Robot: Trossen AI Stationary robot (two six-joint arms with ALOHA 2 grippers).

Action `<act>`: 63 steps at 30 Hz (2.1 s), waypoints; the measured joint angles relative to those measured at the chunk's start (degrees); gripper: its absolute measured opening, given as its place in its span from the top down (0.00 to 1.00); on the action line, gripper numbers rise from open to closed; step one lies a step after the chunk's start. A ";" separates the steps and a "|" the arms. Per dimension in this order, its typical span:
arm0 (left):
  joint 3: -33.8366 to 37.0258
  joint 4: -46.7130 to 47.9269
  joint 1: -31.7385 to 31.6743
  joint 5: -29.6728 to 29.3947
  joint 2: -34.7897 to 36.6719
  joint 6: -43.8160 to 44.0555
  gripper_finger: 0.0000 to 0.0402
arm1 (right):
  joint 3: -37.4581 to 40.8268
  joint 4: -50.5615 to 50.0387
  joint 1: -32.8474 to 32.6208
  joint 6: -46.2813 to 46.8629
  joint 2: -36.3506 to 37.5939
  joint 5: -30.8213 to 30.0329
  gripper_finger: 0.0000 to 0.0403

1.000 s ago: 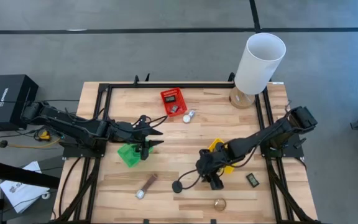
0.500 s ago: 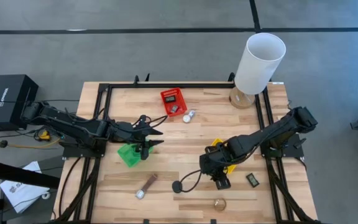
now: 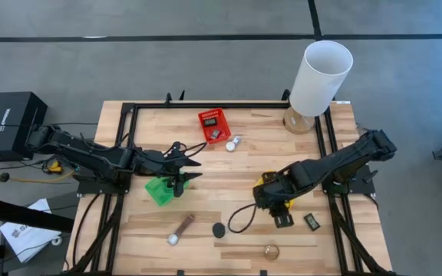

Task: Pick & Place Office items
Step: Put the top green hourglass into the yellow bin

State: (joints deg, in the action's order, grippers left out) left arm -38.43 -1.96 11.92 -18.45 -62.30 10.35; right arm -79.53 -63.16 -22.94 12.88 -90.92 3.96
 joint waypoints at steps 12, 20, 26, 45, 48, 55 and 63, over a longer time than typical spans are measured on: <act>-0.01 0.00 0.00 0.21 0.00 0.00 0.61 | 7.35 0.81 -5.40 6.13 16.23 -17.38 0.53; -0.01 0.00 0.00 0.19 0.02 0.15 0.61 | 27.47 20.93 -7.85 9.62 27.53 -20.98 0.51; -0.01 -0.09 0.00 0.14 0.02 0.18 0.61 | 37.71 28.52 -7.74 14.90 30.93 -21.46 0.53; -0.01 -0.44 0.00 -0.03 0.02 0.20 0.61 | 49.88 39.64 -7.26 19.17 30.96 -27.36 0.49; -0.01 -0.44 0.00 -0.03 0.02 0.20 0.61 | 49.86 39.44 -7.02 19.87 30.96 -28.06 0.47; -0.01 -0.46 0.00 0.01 0.02 0.20 0.61 | 49.88 38.08 -5.85 20.18 30.96 -27.99 0.49; -0.01 -0.57 0.00 0.06 0.02 0.20 0.61 | 49.86 38.14 -5.47 20.21 30.96 -25.96 0.44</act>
State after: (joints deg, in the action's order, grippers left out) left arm -38.44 -2.52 11.92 -18.39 -62.28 10.55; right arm -29.67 -25.02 -28.41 33.09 -59.96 -22.00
